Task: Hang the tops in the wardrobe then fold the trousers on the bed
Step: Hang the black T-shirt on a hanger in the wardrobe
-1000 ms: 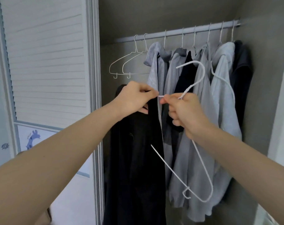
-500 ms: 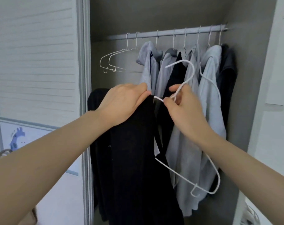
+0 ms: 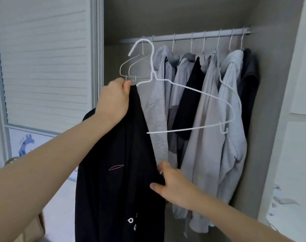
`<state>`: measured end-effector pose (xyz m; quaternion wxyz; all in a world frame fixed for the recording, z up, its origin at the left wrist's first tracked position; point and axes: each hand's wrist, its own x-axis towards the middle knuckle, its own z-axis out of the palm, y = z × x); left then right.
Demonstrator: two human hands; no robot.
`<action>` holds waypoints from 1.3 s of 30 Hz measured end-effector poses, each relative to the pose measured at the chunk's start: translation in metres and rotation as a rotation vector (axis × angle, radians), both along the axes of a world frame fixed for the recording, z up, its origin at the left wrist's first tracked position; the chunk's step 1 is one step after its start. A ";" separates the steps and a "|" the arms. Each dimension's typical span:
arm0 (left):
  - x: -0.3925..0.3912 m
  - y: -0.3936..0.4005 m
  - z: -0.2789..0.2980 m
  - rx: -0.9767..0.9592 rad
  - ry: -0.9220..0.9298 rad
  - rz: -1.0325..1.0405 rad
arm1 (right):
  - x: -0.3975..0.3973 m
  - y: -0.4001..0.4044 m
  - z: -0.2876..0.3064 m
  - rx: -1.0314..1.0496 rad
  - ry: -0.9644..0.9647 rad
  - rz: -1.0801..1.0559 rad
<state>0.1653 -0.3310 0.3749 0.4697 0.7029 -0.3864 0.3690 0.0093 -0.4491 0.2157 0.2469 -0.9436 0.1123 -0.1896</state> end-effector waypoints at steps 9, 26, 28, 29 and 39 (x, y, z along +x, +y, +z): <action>0.025 0.038 -0.012 0.019 0.098 0.039 | -0.002 -0.002 0.010 -0.436 0.377 0.222; 0.063 0.095 -0.044 0.188 -0.102 0.207 | -0.028 -0.077 0.099 -0.340 -0.245 0.096; 0.048 0.081 -0.040 0.226 -0.142 0.155 | -0.021 -0.064 0.110 -0.216 -0.335 0.125; 0.038 0.072 -0.038 0.225 -0.122 0.107 | -0.018 -0.057 0.113 -0.172 -0.357 0.137; 0.037 0.070 -0.016 0.194 -0.020 -0.067 | -0.023 -0.061 0.155 0.208 -0.644 -0.013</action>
